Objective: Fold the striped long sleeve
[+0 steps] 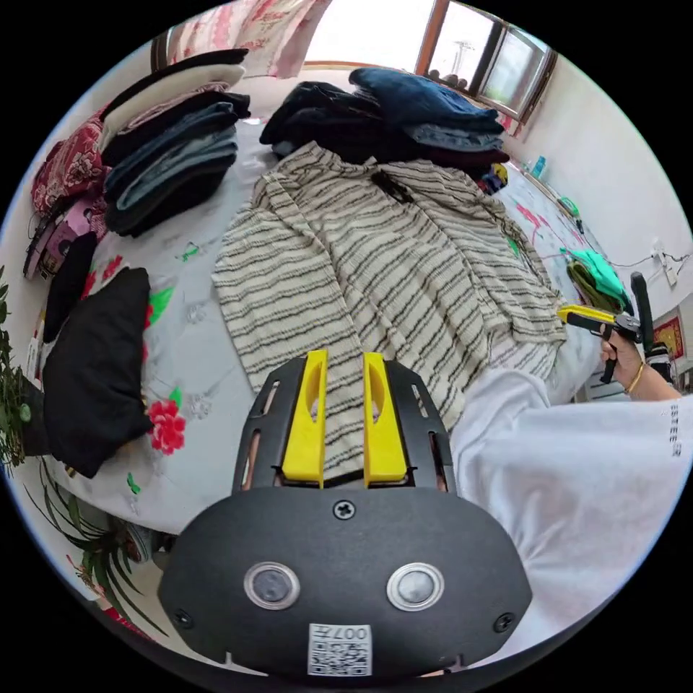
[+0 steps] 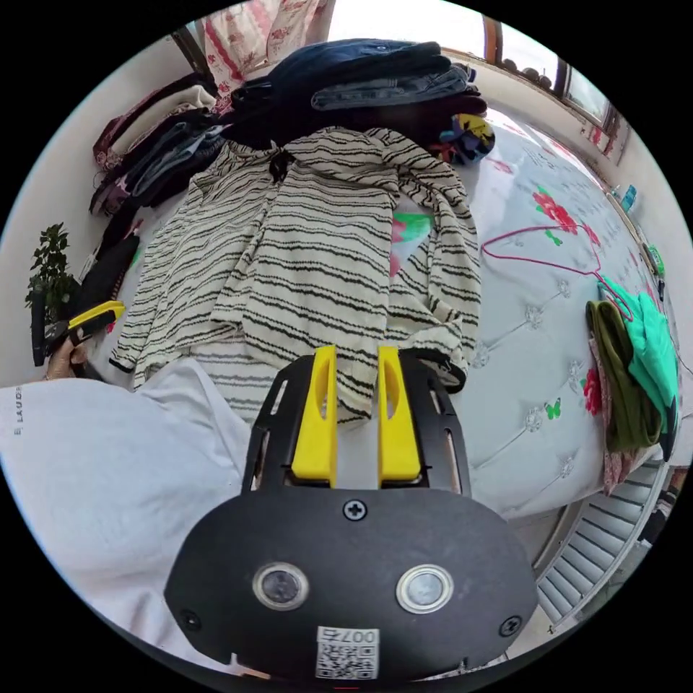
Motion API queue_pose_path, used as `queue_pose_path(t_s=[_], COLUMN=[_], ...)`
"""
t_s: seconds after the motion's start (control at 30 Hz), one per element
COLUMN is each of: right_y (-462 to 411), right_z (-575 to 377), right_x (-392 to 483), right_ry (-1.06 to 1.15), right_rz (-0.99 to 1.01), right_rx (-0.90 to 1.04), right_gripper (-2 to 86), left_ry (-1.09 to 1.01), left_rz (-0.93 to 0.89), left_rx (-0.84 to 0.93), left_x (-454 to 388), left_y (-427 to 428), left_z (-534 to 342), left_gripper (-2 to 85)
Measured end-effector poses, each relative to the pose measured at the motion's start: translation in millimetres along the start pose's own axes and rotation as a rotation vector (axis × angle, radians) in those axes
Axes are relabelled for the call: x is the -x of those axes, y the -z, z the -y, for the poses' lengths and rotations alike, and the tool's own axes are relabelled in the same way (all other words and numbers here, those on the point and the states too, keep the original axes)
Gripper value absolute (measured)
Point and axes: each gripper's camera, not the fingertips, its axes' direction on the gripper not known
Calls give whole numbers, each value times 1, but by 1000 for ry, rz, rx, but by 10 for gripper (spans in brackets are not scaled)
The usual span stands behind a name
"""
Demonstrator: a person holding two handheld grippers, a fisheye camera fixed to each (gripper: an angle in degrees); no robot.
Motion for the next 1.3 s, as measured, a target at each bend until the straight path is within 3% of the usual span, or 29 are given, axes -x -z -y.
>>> queue_pose_path(t_s=[0.17, 0.27, 0.3, 0.33, 0.4, 0.73, 0.9, 1.03, 1.17, 1.23, 1.3], right_y=[9, 4, -3, -13, -32, 37, 26, 25, 0, -21, -16], right_z=[-34, -23, -17, -14, -13, -64, -82, -85, -82, -81, -77], right_x=[40, 52, 52, 49, 44, -6, -19, -1, 4, -1, -3], right_ry=[179, 257, 257, 255, 243, 149, 149, 295, 336, 312, 357], right_rz=[-92, -171, -189, -196, -199, -53, -83, -81, -83, -194, -208], right_rx=[2, 4, 27, 65, 165, -71, -34, -76, 25, 130, 120], right_gripper=[78, 76, 73, 66, 49, 4, 19, 40, 38, 19, 9], left_ry=[-198, -300, -307, -306, -265, 78, 115, 134, 145, 160, 178], left_rz=[-71, -65, -43, -69, -21, 53, 92, 95, 96, 76, 45], left_rx=[0, 97, 176, 128, 153, 14, 42, 48, 50, 43, 12], left_x=[-65, -84, -86, -83, -75, 5, 6, 6, 14, 26, 42], left_y=[-6, -41, -58, -56, -57, 25, 25, 29, 38, 49, 64], left_z=[-25, -14, -9, -7, -2, -63, -73, -63, -57, -53, -44], left_gripper=[85, 85, 78, 30, 0, -10, -10, -10, -10, -10, -10])
